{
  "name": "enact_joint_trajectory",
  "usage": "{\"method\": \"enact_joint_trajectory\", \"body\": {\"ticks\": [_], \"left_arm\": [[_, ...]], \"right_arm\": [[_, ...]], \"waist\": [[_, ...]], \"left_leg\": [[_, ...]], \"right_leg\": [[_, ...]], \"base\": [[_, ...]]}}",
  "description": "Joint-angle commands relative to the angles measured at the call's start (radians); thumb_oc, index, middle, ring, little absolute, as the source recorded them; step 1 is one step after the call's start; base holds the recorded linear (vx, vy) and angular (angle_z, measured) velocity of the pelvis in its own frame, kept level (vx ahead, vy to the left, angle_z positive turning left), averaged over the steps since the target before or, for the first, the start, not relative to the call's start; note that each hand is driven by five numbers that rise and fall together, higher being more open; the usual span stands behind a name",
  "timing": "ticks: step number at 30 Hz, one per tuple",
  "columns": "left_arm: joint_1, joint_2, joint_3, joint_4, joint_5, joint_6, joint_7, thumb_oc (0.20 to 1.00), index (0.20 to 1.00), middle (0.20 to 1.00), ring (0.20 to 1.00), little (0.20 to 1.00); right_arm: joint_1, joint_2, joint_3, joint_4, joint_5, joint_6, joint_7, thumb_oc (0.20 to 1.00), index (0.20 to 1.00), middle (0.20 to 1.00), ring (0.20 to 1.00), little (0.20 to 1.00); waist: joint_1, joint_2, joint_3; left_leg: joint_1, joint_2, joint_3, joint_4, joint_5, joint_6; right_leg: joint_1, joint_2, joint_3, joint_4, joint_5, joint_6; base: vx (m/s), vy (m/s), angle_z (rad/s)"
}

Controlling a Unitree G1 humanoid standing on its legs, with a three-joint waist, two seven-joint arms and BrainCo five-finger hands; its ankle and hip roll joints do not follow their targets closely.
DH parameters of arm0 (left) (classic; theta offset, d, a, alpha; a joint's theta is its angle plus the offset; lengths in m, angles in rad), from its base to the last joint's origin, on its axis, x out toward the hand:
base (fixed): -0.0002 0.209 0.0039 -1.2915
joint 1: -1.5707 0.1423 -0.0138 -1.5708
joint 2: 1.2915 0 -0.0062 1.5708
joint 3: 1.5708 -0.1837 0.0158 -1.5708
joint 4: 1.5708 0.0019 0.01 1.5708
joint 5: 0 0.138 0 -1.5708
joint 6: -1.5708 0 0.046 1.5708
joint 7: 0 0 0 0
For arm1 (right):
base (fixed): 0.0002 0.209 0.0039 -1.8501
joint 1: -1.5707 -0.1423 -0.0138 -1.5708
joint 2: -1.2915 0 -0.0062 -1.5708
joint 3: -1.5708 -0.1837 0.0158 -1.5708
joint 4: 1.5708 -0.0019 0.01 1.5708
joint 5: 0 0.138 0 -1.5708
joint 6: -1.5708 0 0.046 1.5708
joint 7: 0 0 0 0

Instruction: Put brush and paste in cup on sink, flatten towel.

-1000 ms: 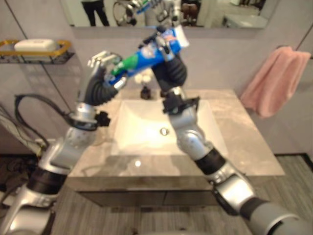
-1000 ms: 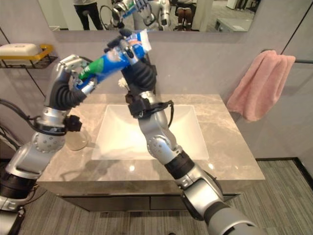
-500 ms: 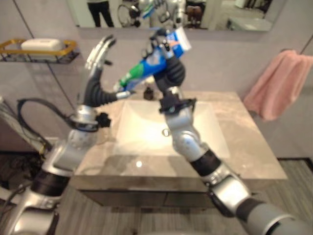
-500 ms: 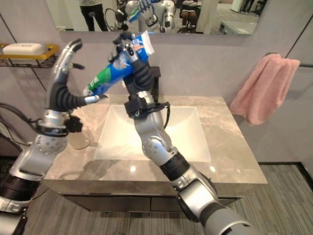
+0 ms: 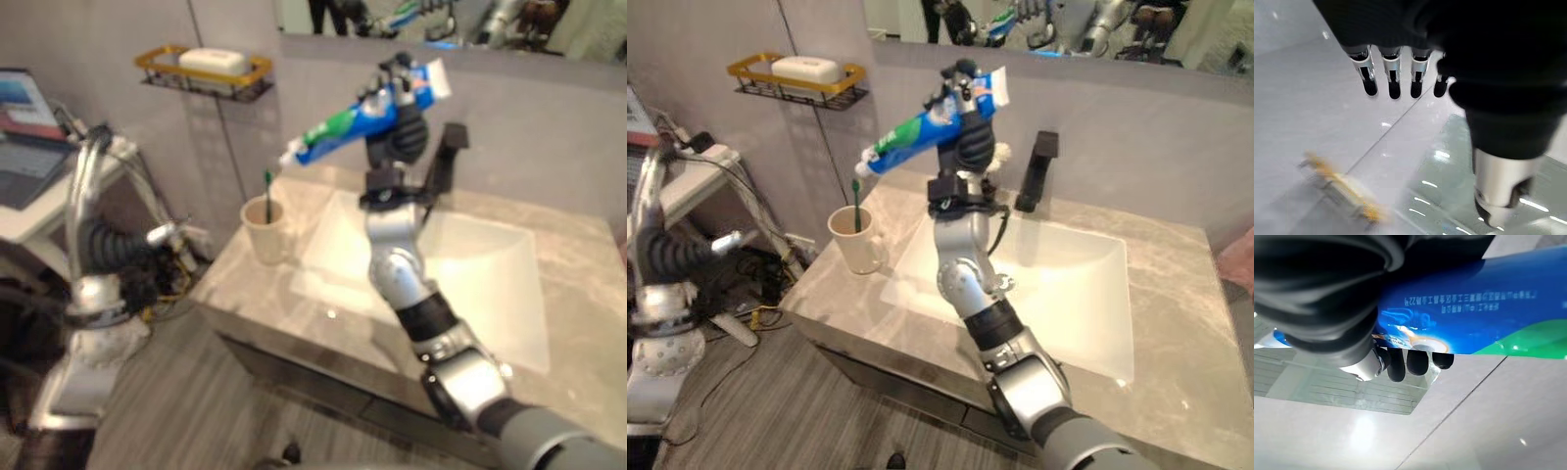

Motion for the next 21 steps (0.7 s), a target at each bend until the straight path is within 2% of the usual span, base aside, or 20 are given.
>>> {"method": "enact_joint_trajectory", "body": {"ticks": [1, 6, 7, 10, 11, 12, 13, 16, 21], "left_arm": [[0.066, 0.148, 0.029, -0.004, -0.081, -0.023, -0.067, 1.0, 1.0, 1.0, 1.0, 1.0], [0.144, 0.117, 0.029, 0.215, -0.128, 0.022, -0.118, 1.0, 1.0, 1.0, 1.0, 1.0], [0.141, 0.118, 0.026, 0.219, -0.128, 0.019, -0.118, 1.0, 1.0, 1.0, 1.0, 1.0], [0.125, 0.083, -0.012, 0.388, -0.118, 0.055, -0.117, 1.0, 1.0, 1.0, 1.0, 1.0], [0.118, 0.052, -0.033, 0.493, -0.12, 0.074, -0.12, 1.0, 1.0, 1.0, 1.0, 1.0], [0.115, 0.052, -0.036, 0.496, -0.12, 0.072, -0.119, 1.0, 1.0, 1.0, 1.0, 1.0], [0.1, 0.014, -0.061, 0.633, -0.133, 0.102, -0.131, 1.0, 1.0, 1.0, 1.0, 1.0], [0.076, -0.016, -0.093, 0.764, -0.138, 0.116, -0.141, 1.0, 1.0, 1.0, 1.0, 1.0], [0.065, -0.055, -0.148, 0.865, -0.124, 0.127, -0.158, 1.0, 1.0, 1.0, 1.0, 1.0]], "right_arm": [[-0.086, -0.071, -0.039, -0.037, -0.1, -0.009, 0.008, 0.2, 0.2, 0.2, 0.2, 0.2], [-0.058, -0.104, -0.063, -0.03, -0.108, -0.007, 0.018, 0.2, 0.2, 0.2, 0.2, 0.2], [-0.057, -0.105, -0.063, -0.029, -0.107, -0.007, 0.02, 0.2, 0.2, 0.2, 0.2, 0.2], [-0.037, -0.128, -0.051, -0.027, -0.117, 0.004, 0.024, 0.2, 0.2, 0.2, 0.2, 0.2], [-0.018, -0.142, -0.039, -0.029, -0.118, 0.014, 0.03, 0.2, 0.2, 0.2, 0.2, 0.2], [-0.018, -0.143, -0.039, -0.029, -0.118, 0.014, 0.03, 0.2, 0.2, 0.2, 0.2, 0.2], [-0.013, -0.154, -0.027, -0.027, -0.116, 0.021, 0.036, 0.2, 0.2, 0.2, 0.2, 0.2], [-0.009, -0.175, -0.019, -0.029, -0.118, 0.023, 0.042, 0.2, 0.2, 0.2, 0.2, 0.2], [-0.02, -0.198, -0.019, -0.025, -0.125, 0.017, 0.033, 0.2, 0.2, 0.2, 0.2, 0.2]], "waist": [[0.075, -0.066, 0.049], [0.117, -0.069, 0.062], [0.117, -0.069, 0.062], [0.124, -0.077, 0.065], [0.124, -0.081, 0.065], [0.125, -0.081, 0.065], [0.12, -0.086, 0.064], [0.112, -0.087, 0.068], [0.091, -0.092, 0.073]], "left_leg": [[0.003, 0.0, -0.064, 0.012, -0.083, 0.025], [-0.017, -0.017, -0.1, 0.012, -0.075, 0.033], [-0.018, -0.017, -0.101, 0.012, -0.075, 0.033], [-0.027, -0.023, -0.107, 0.012, -0.072, 0.035], [-0.032, -0.025, -0.111, 0.012, -0.07, 0.036], [-0.032, -0.025, -0.111, 0.012, -0.07, 0.036], [-0.034, -0.026, -0.108, 0.012, -0.07, 0.036], [-0.034, -0.025, -0.105, 0.012, -0.072, 0.037], [-0.028, -0.02, -0.092, 0.012, -0.078, 0.038]], "right_leg": [[0.057, -0.097, -0.05, 0.005, -0.004, 0.032], [0.068, -0.107, -0.096, 0.005, -0.006, 0.04], [0.068, -0.107, -0.097, 0.005, -0.006, 0.04], [0.065, -0.11, -0.105, 0.005, -0.003, 0.044], [0.064, -0.111, -0.109, 0.005, -0.002, 0.045], [0.063, -0.111, -0.109, 0.005, -0.002, 0.045], [0.063, -0.112, -0.11, 0.005, -0.001, 0.045], [0.06, -0.111, -0.108, 0.005, -0.001, 0.044], [0.057, -0.107, -0.093, 0.005, 0.0, 0.044]], "base": [[0.04, 0.025, 0.5], [0.03, 0.029, 0.28], [0.02, 0.017, 0.32], [0.03, 0.029, 0.22], [0.03, 0.026, 0.1], [0.05, 0.043, 0.03], [0.03, 0.031, 0.0], [0.01, 0.014, 0.0], [0.0, 0.003, -0.01]]}}
